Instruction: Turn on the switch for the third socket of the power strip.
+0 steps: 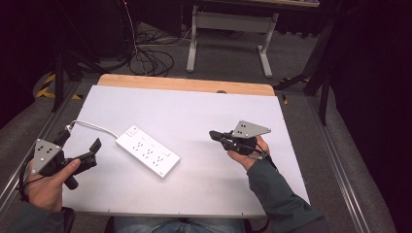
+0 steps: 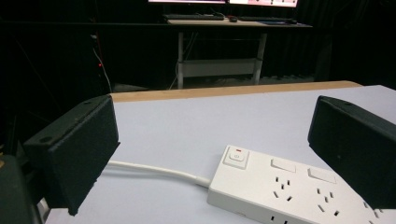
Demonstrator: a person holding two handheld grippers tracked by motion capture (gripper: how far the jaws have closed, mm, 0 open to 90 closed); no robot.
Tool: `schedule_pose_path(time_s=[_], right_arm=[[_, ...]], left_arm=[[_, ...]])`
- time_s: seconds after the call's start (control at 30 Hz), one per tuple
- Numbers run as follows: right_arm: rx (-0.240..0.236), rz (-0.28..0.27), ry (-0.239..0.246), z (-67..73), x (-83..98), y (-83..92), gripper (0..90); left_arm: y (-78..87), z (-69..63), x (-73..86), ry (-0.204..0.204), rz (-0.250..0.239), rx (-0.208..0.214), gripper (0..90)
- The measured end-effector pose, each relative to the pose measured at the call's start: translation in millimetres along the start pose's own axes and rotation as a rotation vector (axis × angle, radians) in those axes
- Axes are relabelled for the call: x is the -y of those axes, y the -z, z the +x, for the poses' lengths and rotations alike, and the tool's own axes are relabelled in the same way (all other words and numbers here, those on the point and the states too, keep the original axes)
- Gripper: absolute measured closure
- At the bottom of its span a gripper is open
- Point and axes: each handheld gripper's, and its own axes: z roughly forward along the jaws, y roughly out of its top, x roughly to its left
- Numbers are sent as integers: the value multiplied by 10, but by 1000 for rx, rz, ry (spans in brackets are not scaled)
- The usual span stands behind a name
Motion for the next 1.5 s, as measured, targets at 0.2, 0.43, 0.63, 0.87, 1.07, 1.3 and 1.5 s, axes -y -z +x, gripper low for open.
schedule_pose_path(time_s=[0.2,0.43,0.63,0.87,1.07,1.3,1.5], right_arm=[[0,-26,-4,-18,28,101,900],[2,-42,-13,-29,91,230,900],[11,-53,-19,-46,117,304,900],[17,-70,-23,-60,140,371,900],[6,-104,-15,-62,143,393,886],[-22,-171,-13,-46,127,411,743],[-18,-216,-29,-51,111,427,586]], left_arm=[[-4,-2,-2,0,1,2,23],[-11,-7,-3,-2,3,5,23],[-16,-9,-3,-3,2,6,23],[-16,-10,-3,-4,1,5,23],[-21,-10,-3,-4,2,6,24],[-18,-10,-3,-5,1,4,23],[-17,-10,-3,-6,1,5,23]])
